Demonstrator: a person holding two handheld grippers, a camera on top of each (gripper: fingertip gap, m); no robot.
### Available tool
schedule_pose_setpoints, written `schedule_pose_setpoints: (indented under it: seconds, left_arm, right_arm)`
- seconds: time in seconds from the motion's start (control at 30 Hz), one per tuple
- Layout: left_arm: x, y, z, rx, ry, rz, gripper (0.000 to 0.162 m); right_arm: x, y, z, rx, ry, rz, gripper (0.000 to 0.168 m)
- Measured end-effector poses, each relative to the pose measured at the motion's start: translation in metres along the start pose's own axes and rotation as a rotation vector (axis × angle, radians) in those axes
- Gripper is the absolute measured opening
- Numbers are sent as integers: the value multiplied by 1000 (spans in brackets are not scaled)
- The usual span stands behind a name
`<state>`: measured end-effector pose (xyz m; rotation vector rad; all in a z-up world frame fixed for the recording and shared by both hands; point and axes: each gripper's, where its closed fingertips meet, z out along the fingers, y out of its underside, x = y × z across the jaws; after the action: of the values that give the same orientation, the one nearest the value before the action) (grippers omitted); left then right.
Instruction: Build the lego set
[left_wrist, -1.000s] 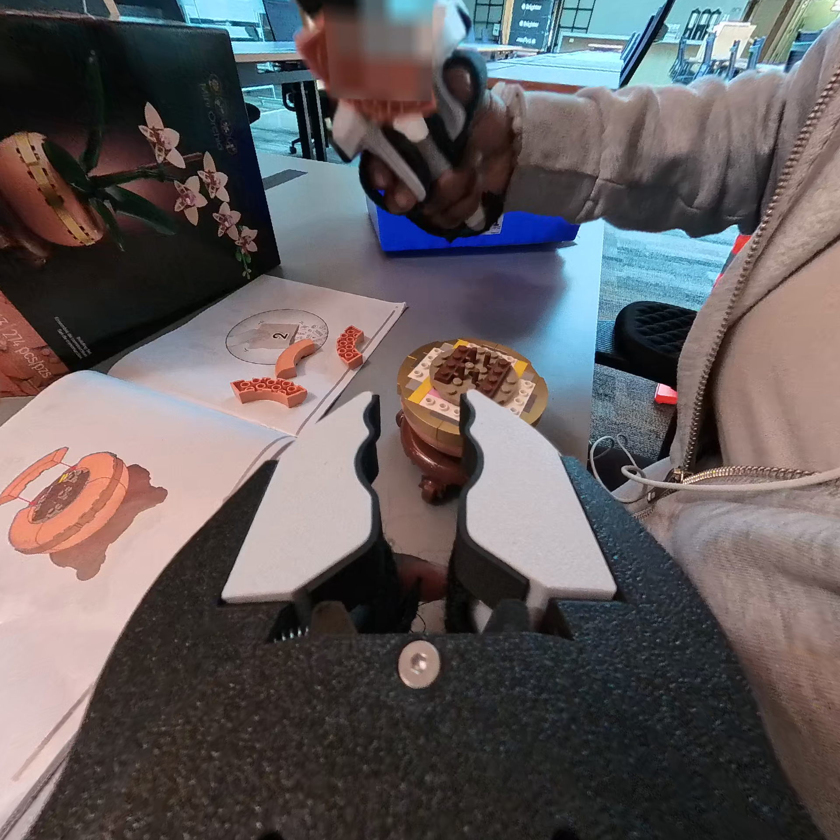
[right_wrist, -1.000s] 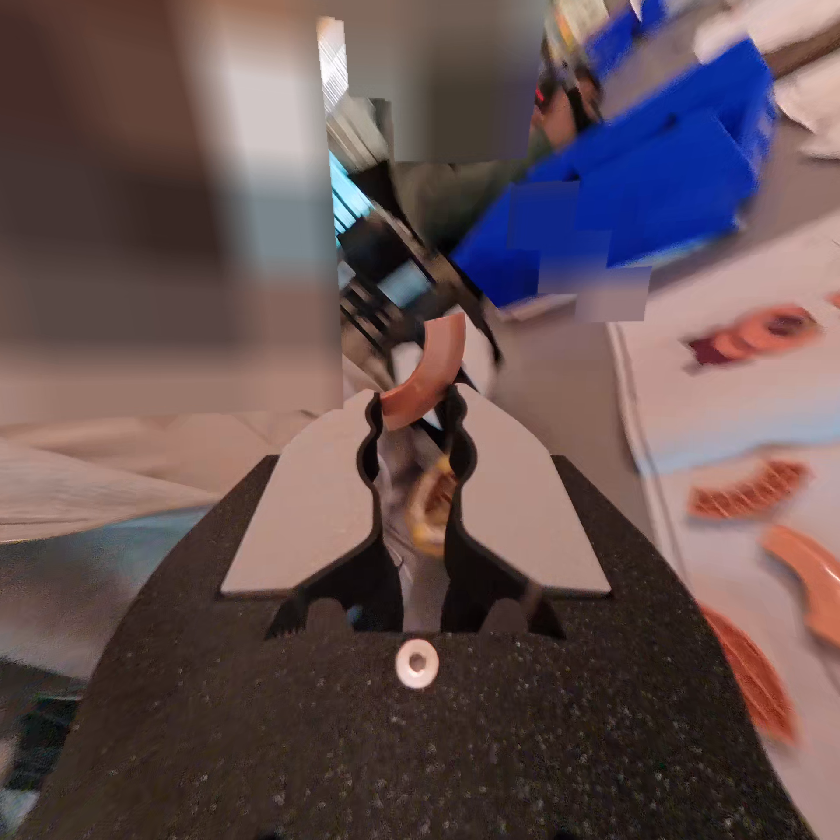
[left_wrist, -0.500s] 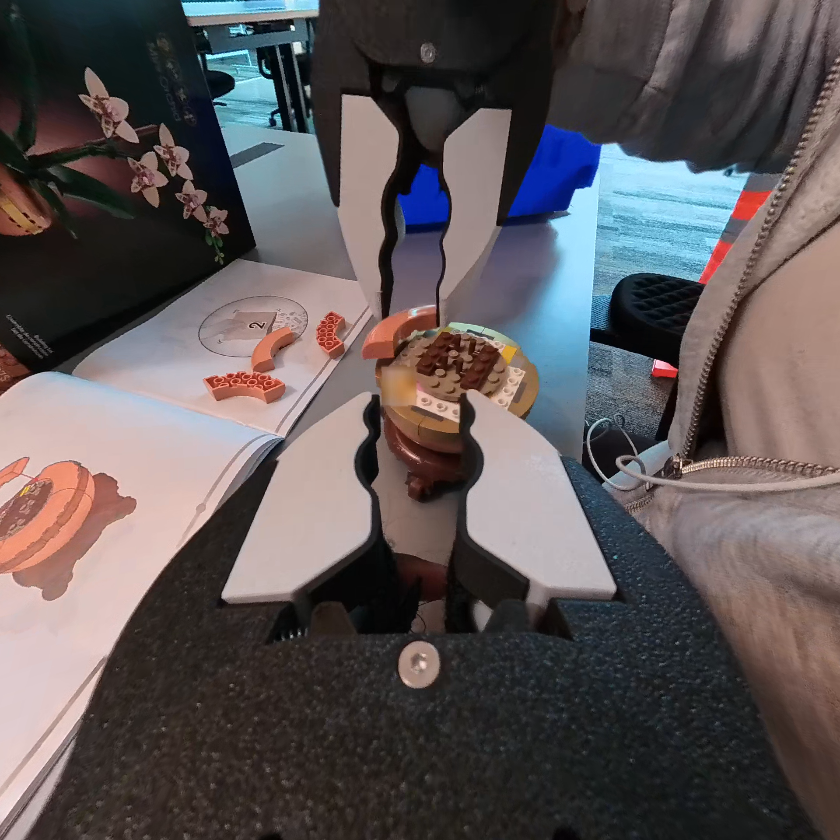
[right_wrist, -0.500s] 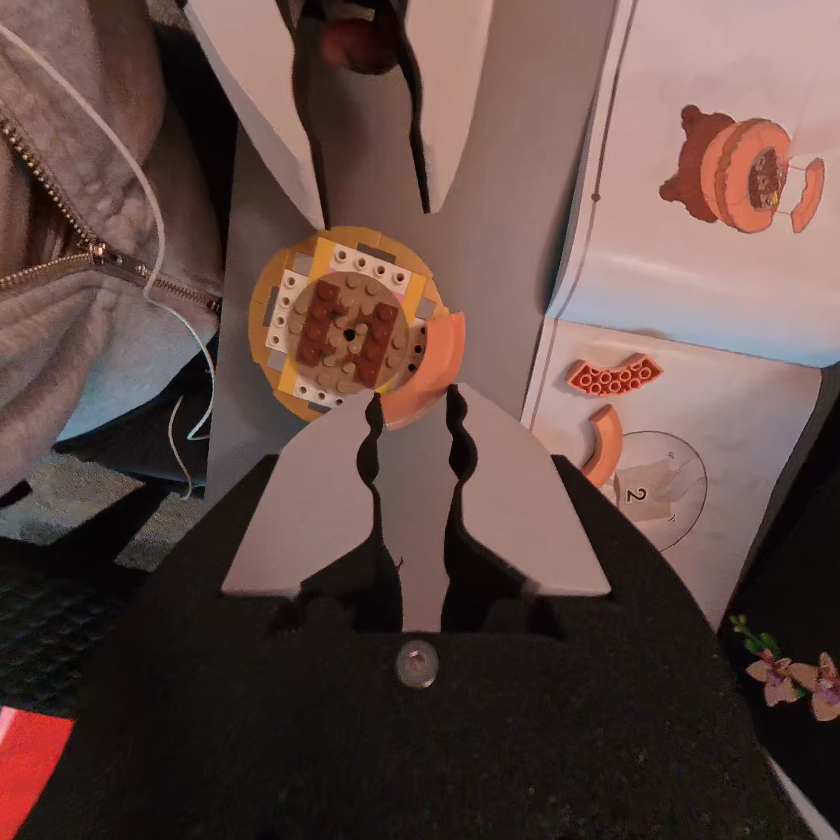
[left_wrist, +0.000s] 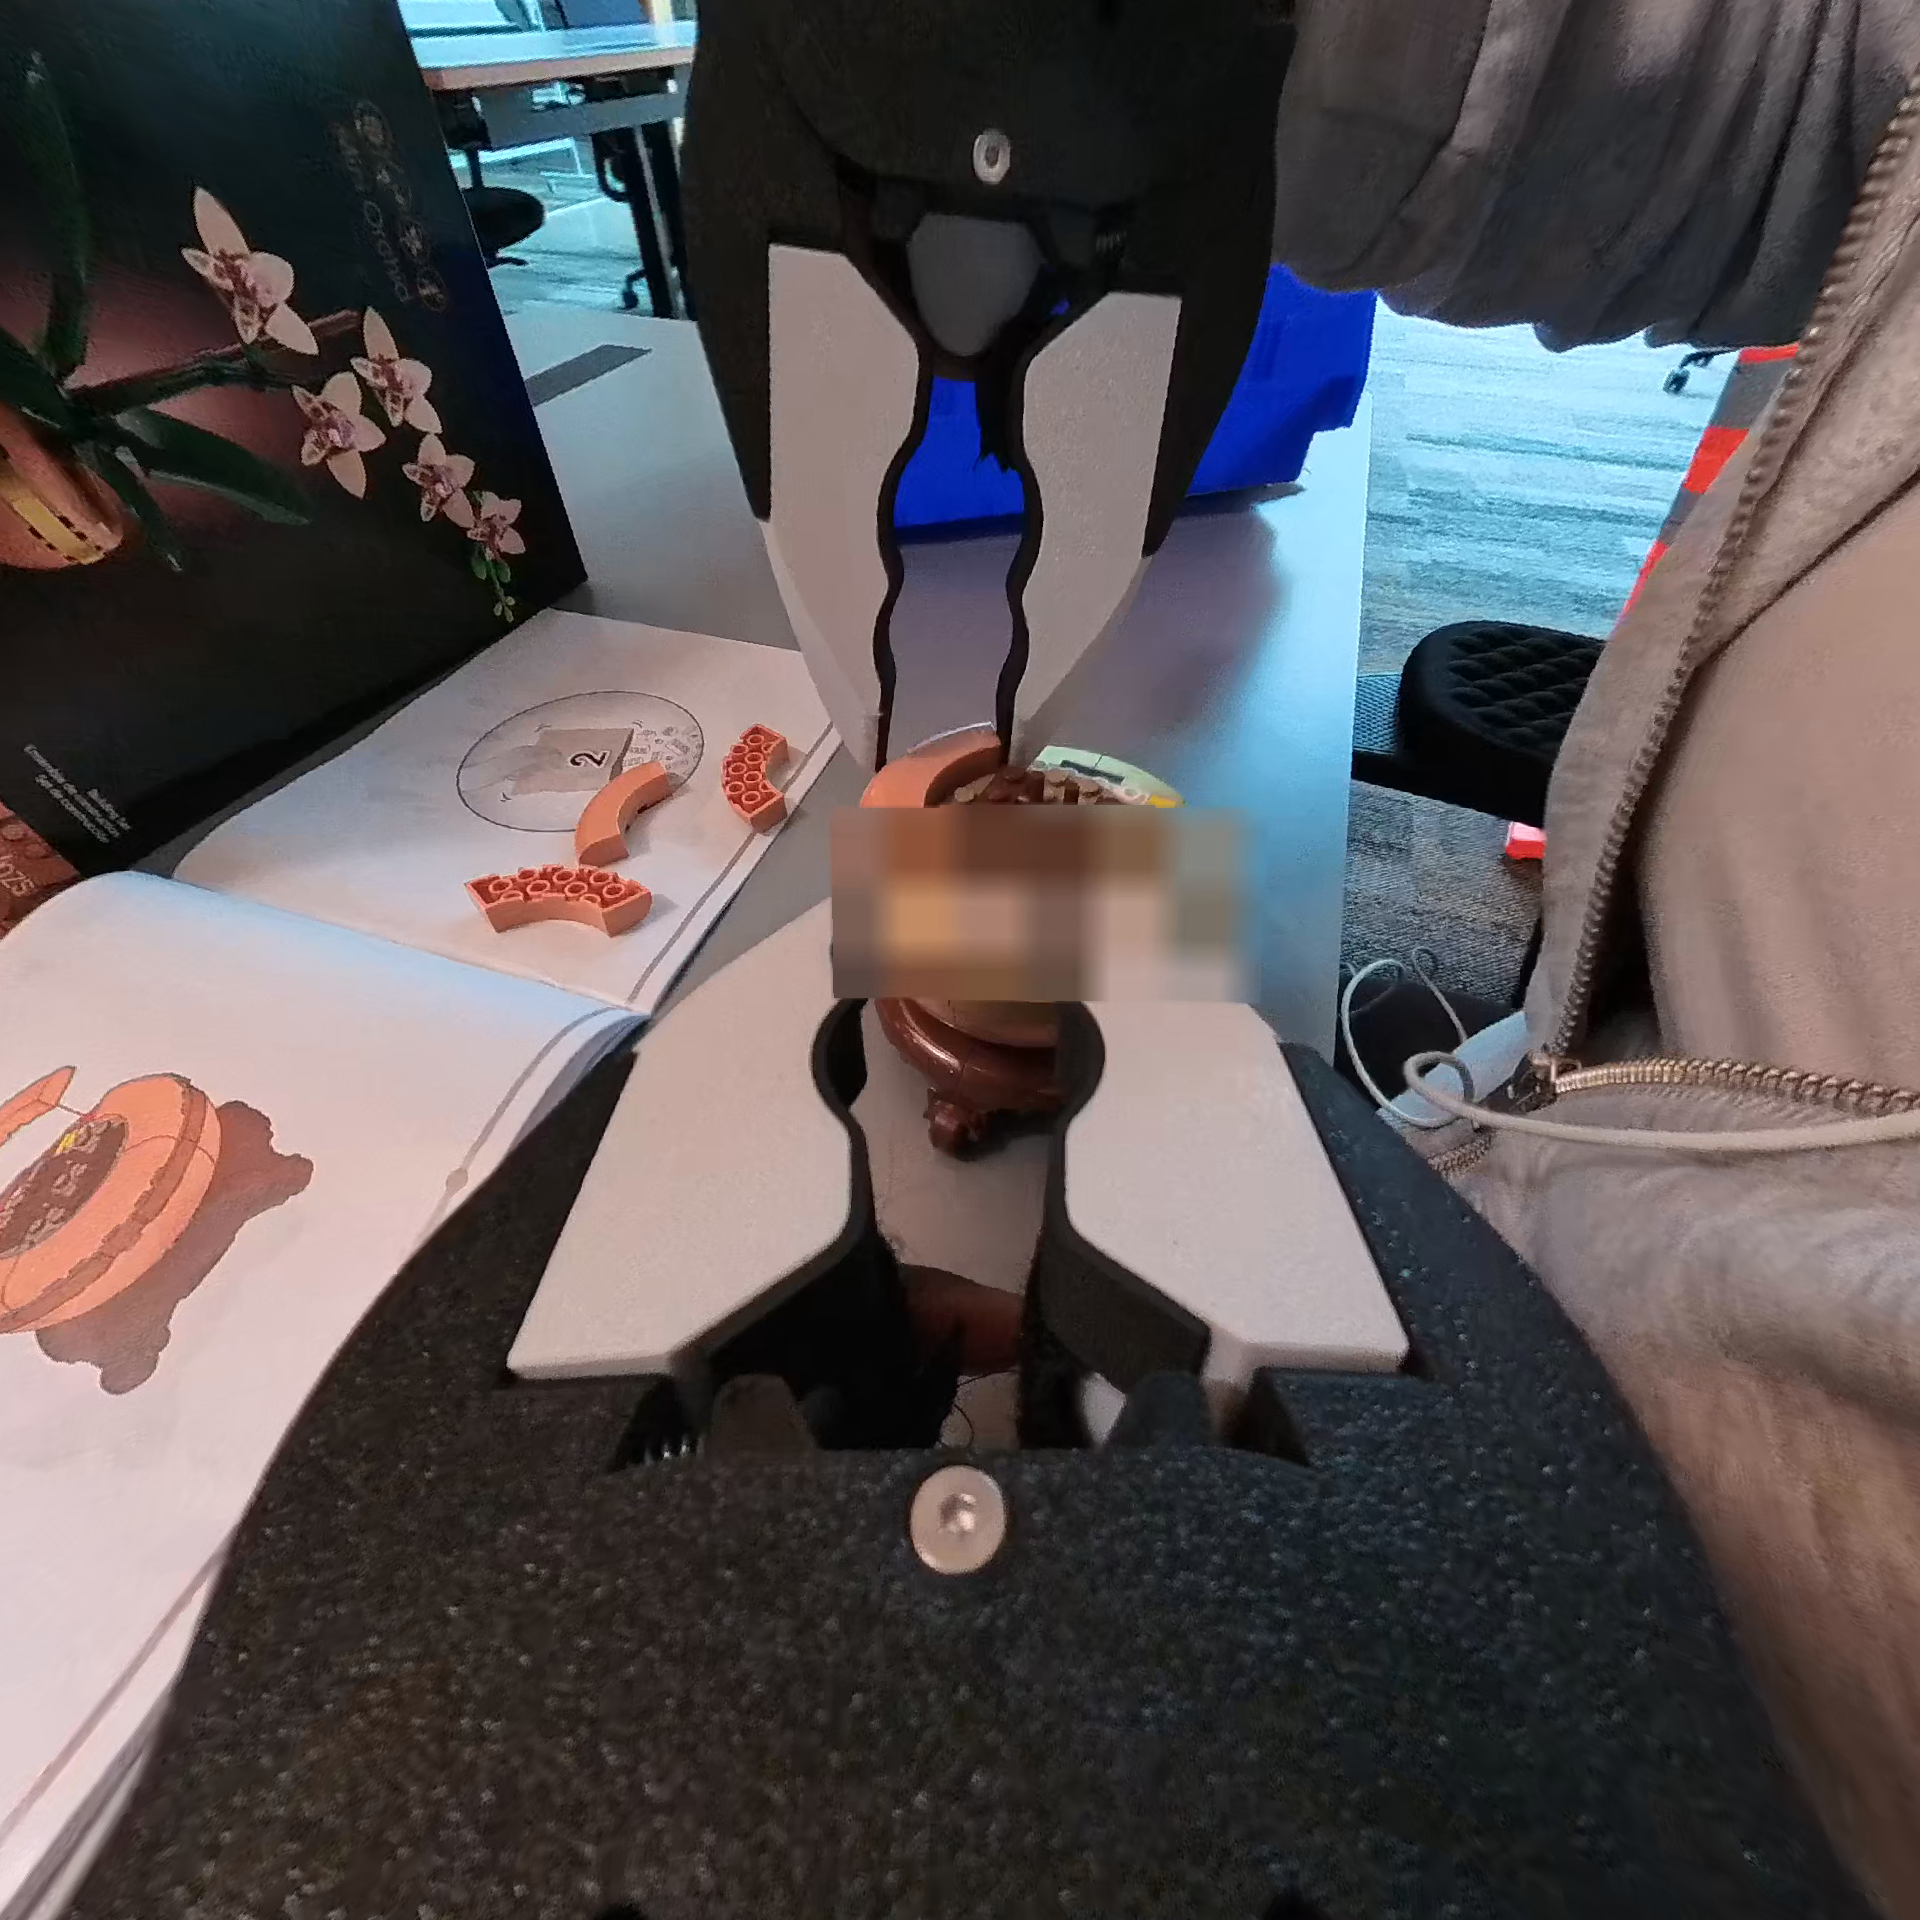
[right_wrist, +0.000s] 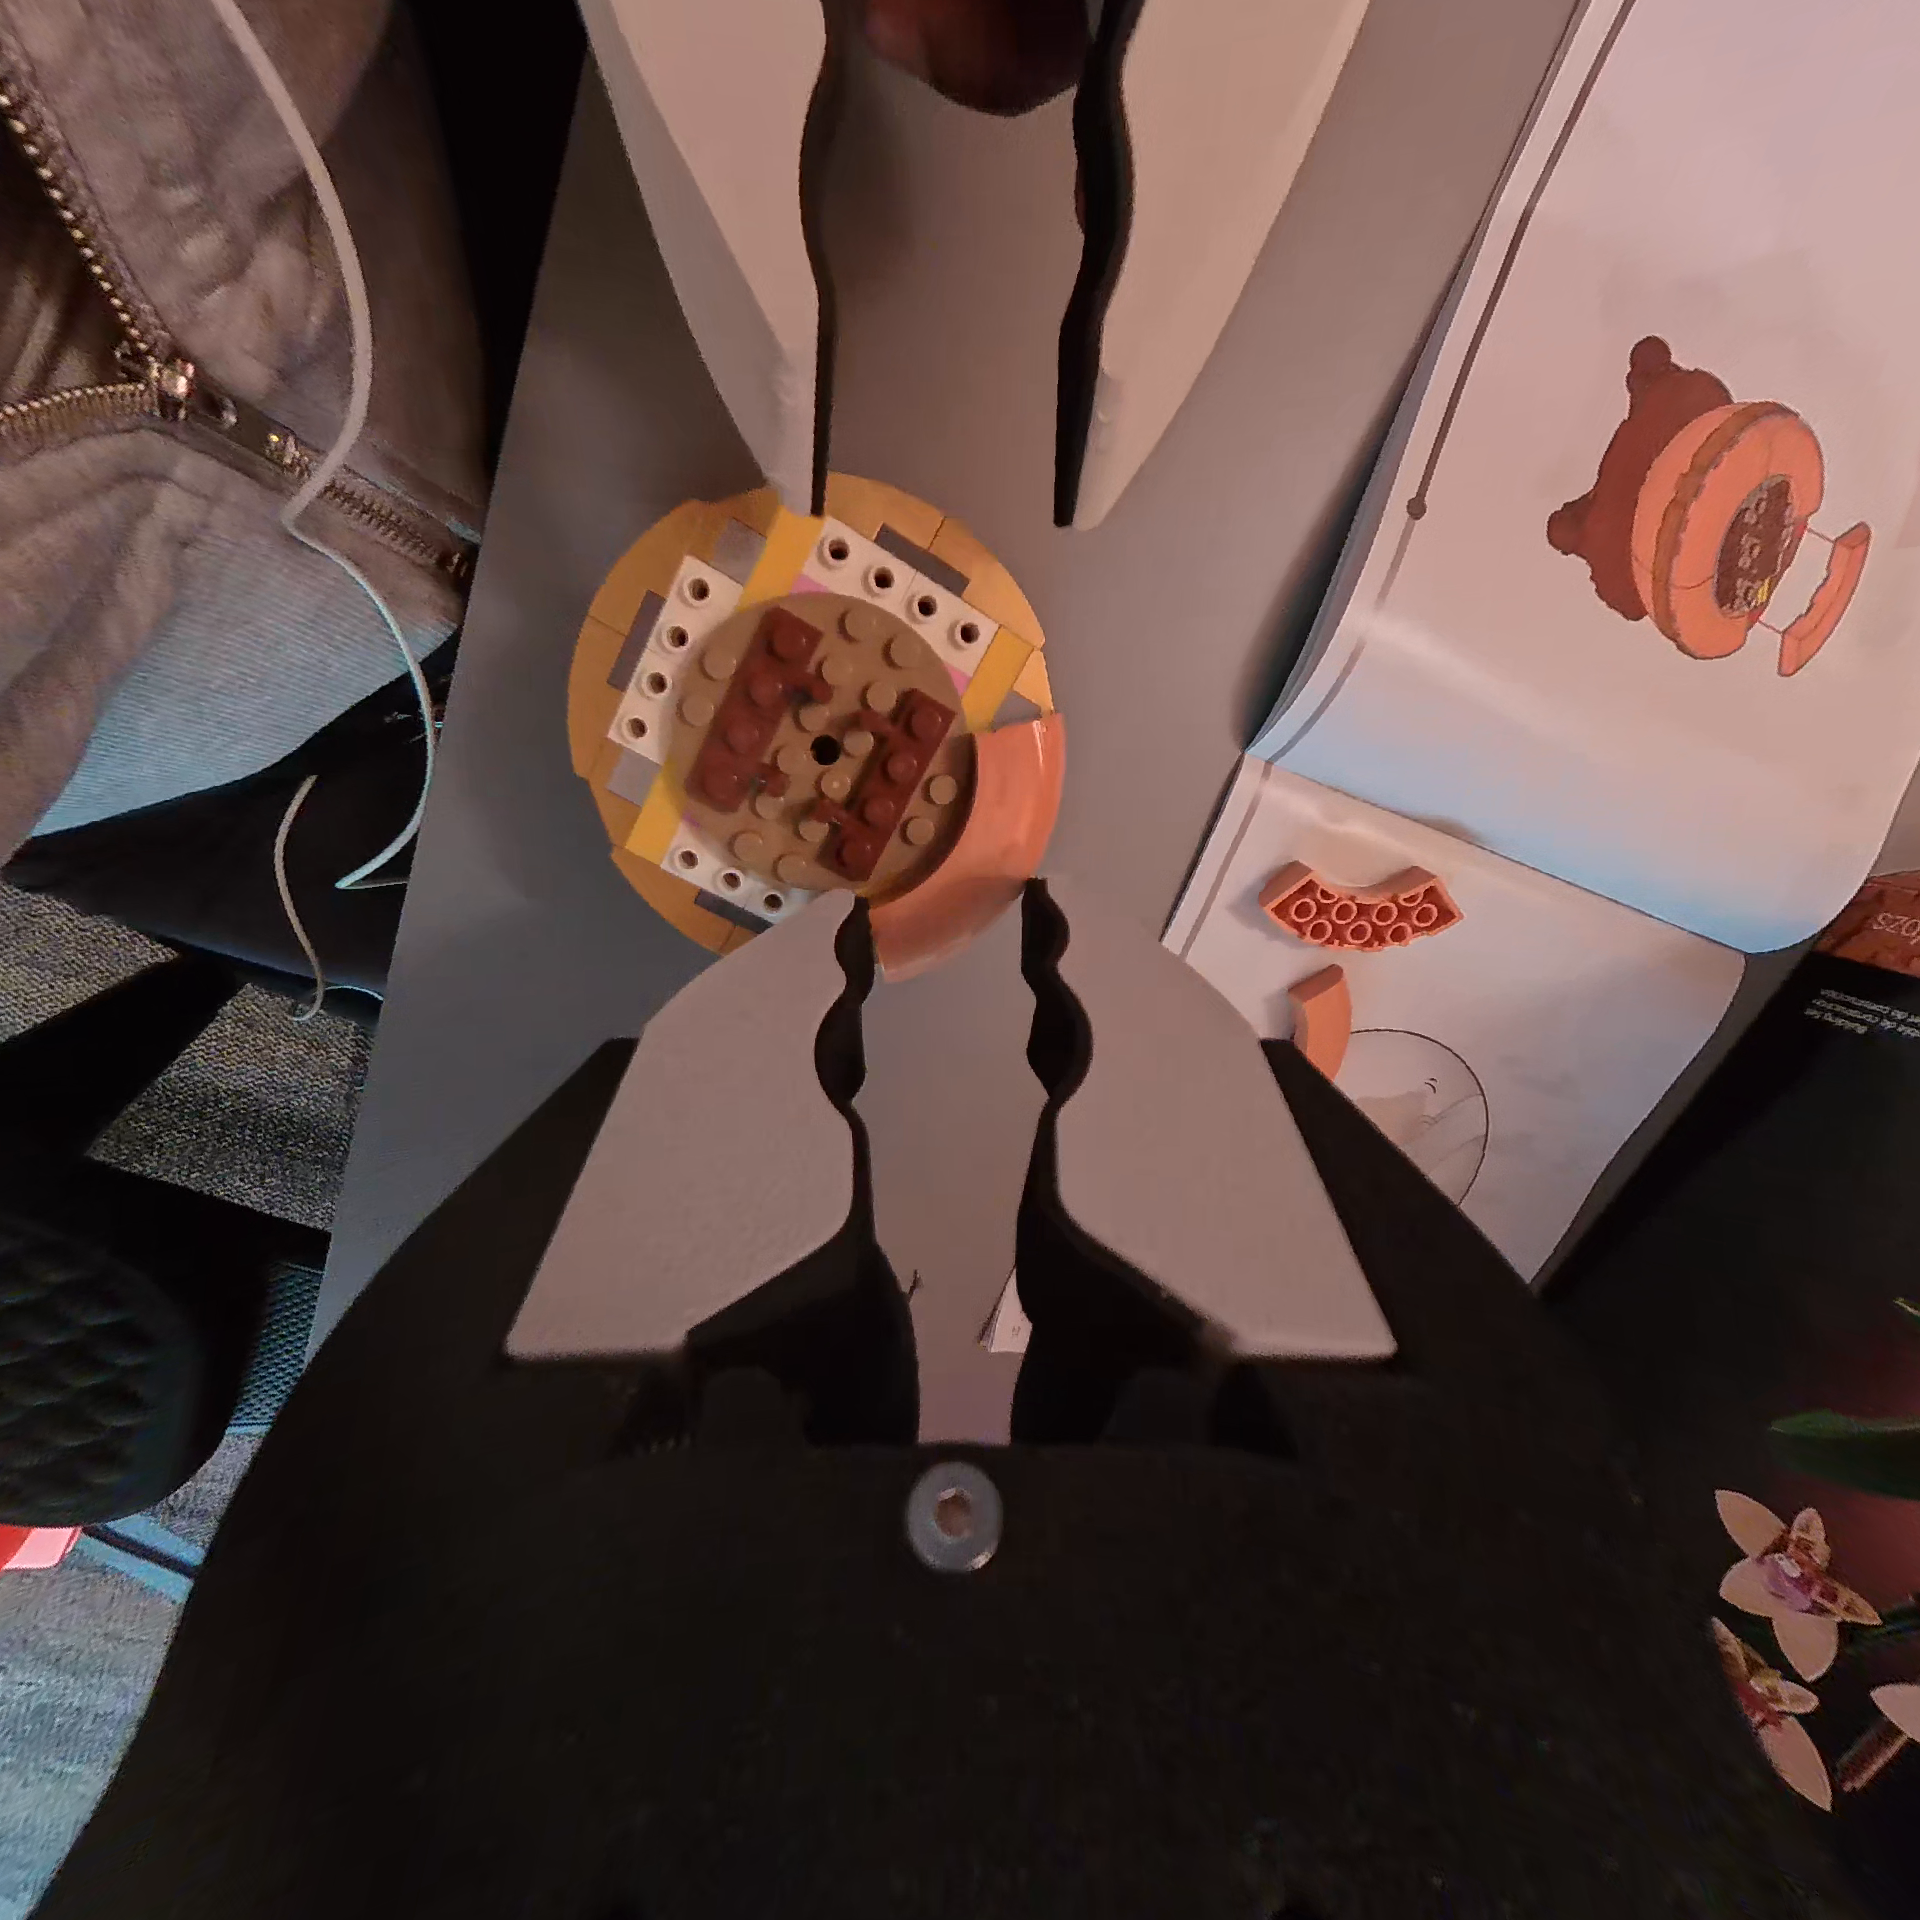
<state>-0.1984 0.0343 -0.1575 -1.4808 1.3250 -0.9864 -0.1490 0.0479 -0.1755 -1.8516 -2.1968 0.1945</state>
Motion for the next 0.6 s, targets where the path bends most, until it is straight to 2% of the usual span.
schedule_pose_setpoints:
  seconds: [0.23,0.4,0.6]
  left_arm:
    - [6,-17,18,45,15,63,29]
    - [8,-6,34,-20,36,24,29]
    - [9,-6,35,-39,34,3,30]
  right_arm:
    - [0,0,0,-19,-5,-1,27]
    - [0,0,0,-9,-9,4,27]
    - [-1,0,1,52,-33,34,28]
